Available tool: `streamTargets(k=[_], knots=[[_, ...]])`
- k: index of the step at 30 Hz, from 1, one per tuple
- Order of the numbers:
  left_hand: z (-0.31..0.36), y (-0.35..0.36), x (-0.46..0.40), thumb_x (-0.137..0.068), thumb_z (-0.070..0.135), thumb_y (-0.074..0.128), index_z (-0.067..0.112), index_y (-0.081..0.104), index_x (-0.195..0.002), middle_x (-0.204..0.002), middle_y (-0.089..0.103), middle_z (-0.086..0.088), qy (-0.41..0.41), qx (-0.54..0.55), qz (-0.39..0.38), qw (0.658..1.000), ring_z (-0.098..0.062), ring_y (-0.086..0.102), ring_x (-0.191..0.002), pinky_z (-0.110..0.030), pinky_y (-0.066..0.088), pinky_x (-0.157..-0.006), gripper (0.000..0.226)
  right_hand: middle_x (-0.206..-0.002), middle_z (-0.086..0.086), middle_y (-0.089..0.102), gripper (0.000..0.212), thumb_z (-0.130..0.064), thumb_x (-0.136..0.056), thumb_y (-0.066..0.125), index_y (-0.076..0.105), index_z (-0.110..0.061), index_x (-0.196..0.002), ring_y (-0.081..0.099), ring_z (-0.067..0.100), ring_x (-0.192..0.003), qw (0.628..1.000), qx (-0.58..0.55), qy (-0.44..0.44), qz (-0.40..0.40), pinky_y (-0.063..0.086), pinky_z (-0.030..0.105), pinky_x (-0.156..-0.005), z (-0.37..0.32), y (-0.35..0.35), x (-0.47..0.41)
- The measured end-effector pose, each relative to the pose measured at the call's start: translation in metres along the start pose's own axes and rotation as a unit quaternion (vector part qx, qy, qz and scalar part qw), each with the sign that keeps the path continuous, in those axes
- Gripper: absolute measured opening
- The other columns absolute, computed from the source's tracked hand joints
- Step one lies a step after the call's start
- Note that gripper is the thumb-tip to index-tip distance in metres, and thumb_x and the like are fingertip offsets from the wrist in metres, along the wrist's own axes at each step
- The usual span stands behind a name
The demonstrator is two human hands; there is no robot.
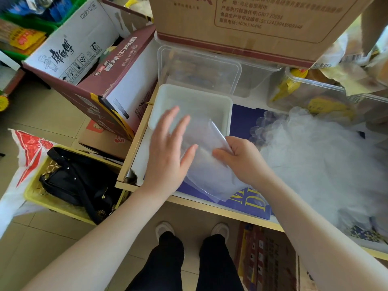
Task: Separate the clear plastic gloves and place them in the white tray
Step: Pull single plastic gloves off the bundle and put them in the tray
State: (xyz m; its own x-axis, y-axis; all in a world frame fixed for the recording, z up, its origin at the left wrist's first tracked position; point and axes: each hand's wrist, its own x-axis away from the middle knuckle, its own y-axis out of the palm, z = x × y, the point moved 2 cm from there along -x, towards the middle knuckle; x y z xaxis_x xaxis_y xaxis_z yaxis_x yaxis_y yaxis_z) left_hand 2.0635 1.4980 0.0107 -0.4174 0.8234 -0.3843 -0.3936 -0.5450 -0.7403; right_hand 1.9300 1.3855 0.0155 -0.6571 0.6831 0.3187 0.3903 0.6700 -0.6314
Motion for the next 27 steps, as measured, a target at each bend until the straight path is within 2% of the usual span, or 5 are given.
streamTargets(k=[5, 12, 20, 24, 27], knots=[[-0.004, 0.007, 0.000, -0.094, 0.030, 0.050, 0.018, 0.026, -0.145, -0.138, 0.029, 0.017, -0.158, 0.187, -0.188, 0.951, 0.009, 0.022, -0.124, 0.008, 0.015, -0.094, 0.057, -0.058, 0.001, 0.047, 0.028, -0.024, -0.089, 0.058, 0.046, -0.015, -0.065, 0.039, 0.021, -0.059, 0.995, 0.056, -0.055, -0.054, 0.029, 0.027, -0.053, -0.017, 0.008, 0.001], [-0.028, -0.006, -0.017, -0.092, 0.022, 0.056, 0.017, 0.065, -0.093, -0.088, 0.069, -0.001, -0.273, 0.336, -0.182, 0.883, -0.009, 0.064, -0.083, -0.026, 0.051, -0.074, 0.010, -0.059, 0.002, 0.045, 0.026, -0.024, -0.086, 0.064, 0.052, -0.010, -0.067, 0.034, 0.019, -0.059, 0.992, 0.066, -0.090, -0.060, 0.028, 0.029, -0.054, -0.030, 0.011, -0.017], [-0.079, 0.006, -0.076, -0.091, 0.025, 0.059, 0.016, 0.064, -0.076, -0.075, 0.067, 0.001, -0.404, 0.360, -0.070, 0.838, -0.010, 0.063, -0.065, -0.020, 0.049, -0.060, 0.019, -0.082, 0.005, 0.067, 0.005, -0.007, -0.087, 0.061, 0.063, -0.009, -0.091, 0.065, 0.017, -0.070, 0.900, -0.419, 0.120, 0.034, 0.052, 0.032, -0.064, -0.009, 0.009, -0.061], [-0.091, 0.030, -0.101, -0.093, 0.034, 0.053, 0.008, 0.054, -0.076, -0.073, 0.053, -0.013, -0.404, 0.230, -0.102, 0.879, -0.022, 0.049, -0.070, -0.030, 0.034, -0.060, 0.032, -0.084, 0.004, 0.060, 0.011, -0.017, -0.088, 0.054, 0.063, -0.017, -0.094, 0.055, 0.022, -0.076, 0.971, -0.128, 0.132, 0.152, 0.039, 0.026, -0.058, -0.007, 0.009, -0.103], [-0.087, 0.036, -0.112, -0.094, 0.031, 0.051, 0.004, 0.049, -0.119, -0.116, 0.057, -0.017, -0.340, 0.065, -0.197, 0.917, -0.032, 0.054, -0.104, -0.033, 0.039, -0.074, 0.037, -0.089, 0.006, 0.053, 0.022, -0.016, -0.092, 0.042, 0.058, -0.012, -0.106, 0.047, 0.025, -0.076, 0.971, -0.012, 0.146, 0.190, 0.031, 0.027, -0.057, -0.012, 0.011, -0.118]])
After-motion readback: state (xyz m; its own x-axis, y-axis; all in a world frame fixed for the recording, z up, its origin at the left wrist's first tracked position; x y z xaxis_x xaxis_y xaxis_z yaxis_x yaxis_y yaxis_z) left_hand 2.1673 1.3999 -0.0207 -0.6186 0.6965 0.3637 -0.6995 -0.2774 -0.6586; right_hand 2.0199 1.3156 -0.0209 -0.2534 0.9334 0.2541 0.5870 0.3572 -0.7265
